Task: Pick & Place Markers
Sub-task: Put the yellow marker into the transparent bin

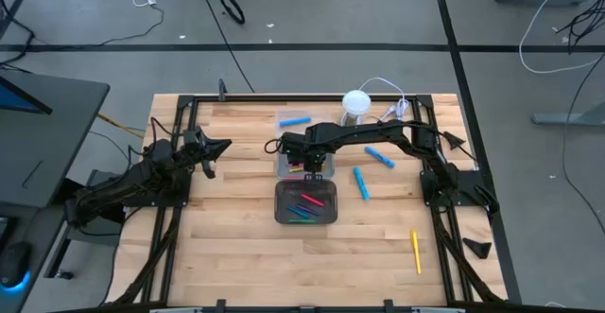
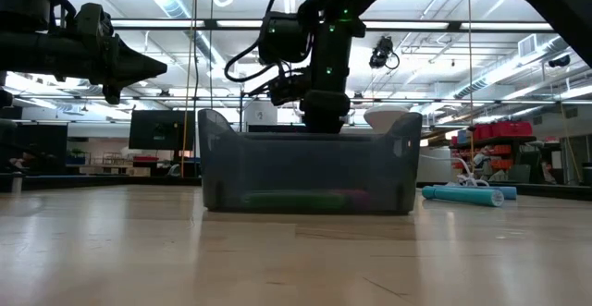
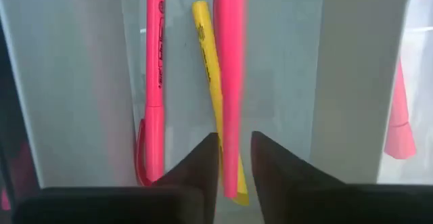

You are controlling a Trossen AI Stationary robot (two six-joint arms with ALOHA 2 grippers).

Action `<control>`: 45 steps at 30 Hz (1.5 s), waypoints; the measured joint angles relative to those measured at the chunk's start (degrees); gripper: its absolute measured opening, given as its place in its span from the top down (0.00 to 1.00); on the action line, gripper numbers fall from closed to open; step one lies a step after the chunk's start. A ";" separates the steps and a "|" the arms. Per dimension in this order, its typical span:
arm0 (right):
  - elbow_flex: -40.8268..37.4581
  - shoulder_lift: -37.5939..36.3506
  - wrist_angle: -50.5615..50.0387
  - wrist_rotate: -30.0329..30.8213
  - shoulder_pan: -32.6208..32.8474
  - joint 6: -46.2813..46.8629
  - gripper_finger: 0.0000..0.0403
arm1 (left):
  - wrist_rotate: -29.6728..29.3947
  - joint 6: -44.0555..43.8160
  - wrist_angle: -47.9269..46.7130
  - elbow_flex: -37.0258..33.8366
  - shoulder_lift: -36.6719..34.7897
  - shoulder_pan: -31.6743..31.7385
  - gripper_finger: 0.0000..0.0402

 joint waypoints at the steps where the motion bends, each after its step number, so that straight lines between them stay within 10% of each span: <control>1: 0.00 0.00 -0.02 -0.02 0.00 -0.04 0.78 | 0.00 0.01 0.01 0.01 0.00 0.00 0.97; 13: 0.00 -0.01 0.00 -0.02 -0.84 -0.19 0.56 | 0.00 0.01 0.01 0.00 -0.01 0.00 0.97; 29: 0.23 -4.31 0.08 -0.01 -1.42 2.19 0.56 | 0.00 -0.02 0.03 0.02 0.00 0.00 0.97; 45: 0.21 -15.80 -5.70 -0.04 0.44 23.49 0.56 | 0.00 -0.03 0.02 0.00 0.01 0.01 0.97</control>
